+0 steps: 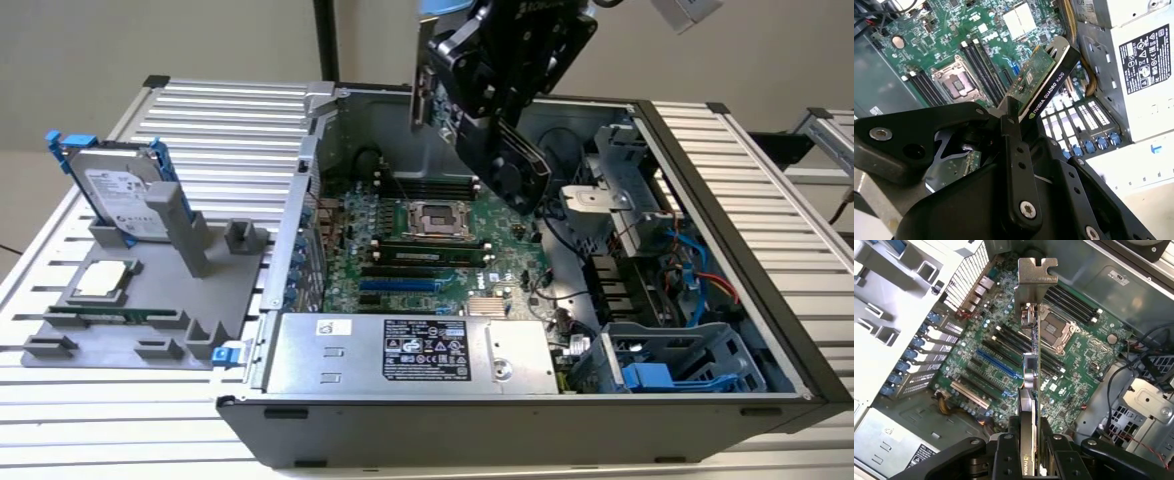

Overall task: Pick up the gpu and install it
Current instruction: 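Insert the gpu into the slot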

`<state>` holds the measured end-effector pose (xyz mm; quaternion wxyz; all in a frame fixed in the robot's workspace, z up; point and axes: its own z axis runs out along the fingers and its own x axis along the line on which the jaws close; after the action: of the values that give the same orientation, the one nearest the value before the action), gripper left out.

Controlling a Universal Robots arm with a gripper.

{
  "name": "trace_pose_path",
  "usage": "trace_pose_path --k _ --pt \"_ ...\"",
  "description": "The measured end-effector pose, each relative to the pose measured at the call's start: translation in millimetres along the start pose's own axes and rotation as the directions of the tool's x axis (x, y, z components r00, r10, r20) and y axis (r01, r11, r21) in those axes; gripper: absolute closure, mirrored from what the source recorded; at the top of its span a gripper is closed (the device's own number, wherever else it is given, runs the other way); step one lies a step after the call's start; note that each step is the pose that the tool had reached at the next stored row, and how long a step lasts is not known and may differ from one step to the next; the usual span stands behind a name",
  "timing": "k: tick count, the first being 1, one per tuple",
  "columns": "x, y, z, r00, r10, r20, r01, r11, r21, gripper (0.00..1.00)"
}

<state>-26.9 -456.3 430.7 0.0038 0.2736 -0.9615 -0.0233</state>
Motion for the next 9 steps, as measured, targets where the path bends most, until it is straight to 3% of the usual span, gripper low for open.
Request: trace_pose_path --k 9 --pt "0.0 0.1 -1.4 0.9995 -0.031 -0.0015 0.031 0.9995 -0.0002 1.0"
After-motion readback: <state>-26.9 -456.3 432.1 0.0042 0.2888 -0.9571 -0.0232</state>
